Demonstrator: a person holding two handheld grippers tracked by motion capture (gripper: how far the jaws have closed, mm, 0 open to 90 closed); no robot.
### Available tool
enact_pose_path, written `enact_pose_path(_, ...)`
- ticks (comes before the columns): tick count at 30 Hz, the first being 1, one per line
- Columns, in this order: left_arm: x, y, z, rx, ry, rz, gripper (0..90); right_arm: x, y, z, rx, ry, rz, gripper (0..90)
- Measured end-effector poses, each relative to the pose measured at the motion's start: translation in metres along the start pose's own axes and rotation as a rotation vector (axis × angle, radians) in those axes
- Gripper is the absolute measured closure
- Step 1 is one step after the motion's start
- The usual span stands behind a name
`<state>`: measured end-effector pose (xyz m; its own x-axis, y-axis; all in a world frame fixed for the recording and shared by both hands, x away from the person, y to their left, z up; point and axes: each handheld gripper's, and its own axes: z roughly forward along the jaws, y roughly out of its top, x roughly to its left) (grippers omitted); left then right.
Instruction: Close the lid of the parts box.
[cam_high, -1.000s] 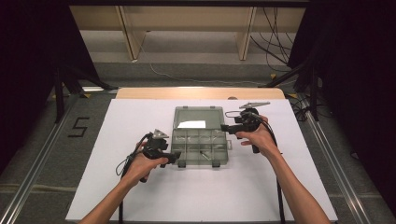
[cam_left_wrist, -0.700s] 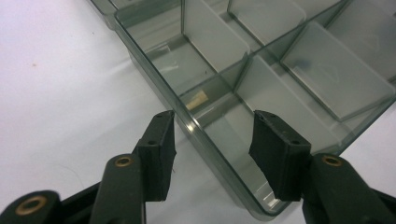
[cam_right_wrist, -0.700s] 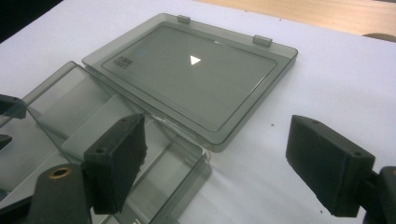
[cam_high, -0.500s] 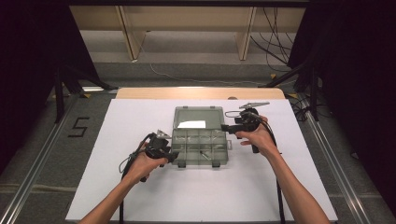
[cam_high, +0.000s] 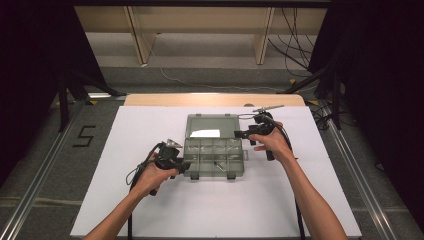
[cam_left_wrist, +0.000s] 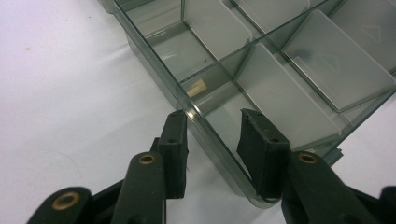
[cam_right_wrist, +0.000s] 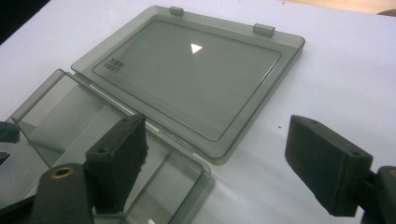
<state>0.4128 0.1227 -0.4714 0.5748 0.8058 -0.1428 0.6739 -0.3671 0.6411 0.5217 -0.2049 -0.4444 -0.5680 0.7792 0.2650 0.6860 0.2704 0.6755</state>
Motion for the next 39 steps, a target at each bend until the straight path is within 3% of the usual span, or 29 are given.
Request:
enact_pose_path(2,0.000,0.000,0.000,0.002,0.000,0.000,62.2,0.002,0.006,0.004,0.016,-0.005,0.037,22.1)
enact_pose_path(8,0.001,0.001,-0.001,0.009,-0.006,0.004,62.3,0.001,0.015,0.012,0.054,-0.003,0.015,21.2)
enact_pose_path(10,0.001,0.001,-0.001,0.010,-0.007,0.004,62.4,0.002,0.018,0.014,0.072,-0.003,0.050,20.8)
enact_pose_path(14,0.001,0.001,-0.001,0.003,-0.011,-0.008,62.4,-0.001,0.022,0.020,0.086,0.010,0.047,20.7)
enact_pose_path(16,0.001,0.001,-0.001,0.002,-0.013,-0.007,62.4,-0.001,0.024,0.023,0.103,0.011,0.075,21.2)
enact_pose_path(17,0.001,0.001,-0.001,0.002,-0.013,-0.006,62.4,-0.003,0.024,0.025,0.104,0.005,0.055,21.2)
enact_pose_path(20,0.001,0.001,-0.001,0.002,-0.015,-0.003,62.3,-0.001,0.027,0.029,0.125,-0.001,0.076,22.1)
enact_pose_path(23,0.002,0.001,-0.001,0.008,-0.014,0.003,62.3,-0.001,0.030,0.032,0.133,-0.002,0.061,22.7)
enact_pose_path(33,0.004,0.001,-0.001,0.007,-0.023,-0.002,62.4,-0.006,0.027,0.039,0.155,-0.020,0.084,24.9)
enact_pose_path(38,0.003,0.001,-0.002,0.007,-0.024,-0.005,62.6,-0.009,0.025,0.042,0.175,-0.009,0.113,28.4)
enact_pose_path(39,0.003,0.001,-0.002,0.008,-0.024,-0.004,62.6,-0.010,0.024,0.043,0.174,-0.003,0.098,28.8)
